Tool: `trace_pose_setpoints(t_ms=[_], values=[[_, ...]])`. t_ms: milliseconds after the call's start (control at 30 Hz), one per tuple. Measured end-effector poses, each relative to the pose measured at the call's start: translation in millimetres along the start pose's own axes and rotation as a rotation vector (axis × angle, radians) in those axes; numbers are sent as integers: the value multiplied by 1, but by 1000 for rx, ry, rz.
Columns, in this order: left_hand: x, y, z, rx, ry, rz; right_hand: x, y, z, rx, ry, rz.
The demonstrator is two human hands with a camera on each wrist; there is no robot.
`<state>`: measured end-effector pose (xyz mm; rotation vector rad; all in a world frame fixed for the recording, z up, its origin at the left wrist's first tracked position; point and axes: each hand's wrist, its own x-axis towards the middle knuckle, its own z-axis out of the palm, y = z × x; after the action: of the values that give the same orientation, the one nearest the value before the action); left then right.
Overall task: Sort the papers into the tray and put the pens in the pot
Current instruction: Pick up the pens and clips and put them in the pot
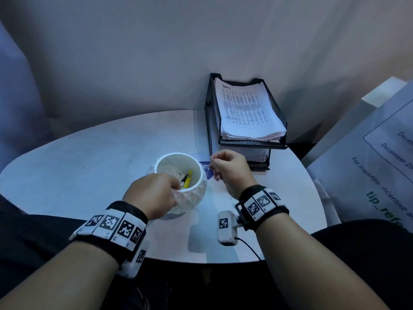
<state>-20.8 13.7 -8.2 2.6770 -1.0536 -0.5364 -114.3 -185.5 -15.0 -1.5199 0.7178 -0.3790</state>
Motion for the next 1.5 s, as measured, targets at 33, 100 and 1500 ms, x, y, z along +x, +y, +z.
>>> trace_pose_setpoints(t_ms=[33, 100, 1500], values=[[0, 1, 0, 4, -4, 5, 0, -9, 10, -56, -23, -37], [-1, 2, 0, 17, -11, 20, -2, -16, 30, -226, -66, -111], [3, -11, 2, -16, 26, -17, 4, 95, -58, 342, 421, 488]])
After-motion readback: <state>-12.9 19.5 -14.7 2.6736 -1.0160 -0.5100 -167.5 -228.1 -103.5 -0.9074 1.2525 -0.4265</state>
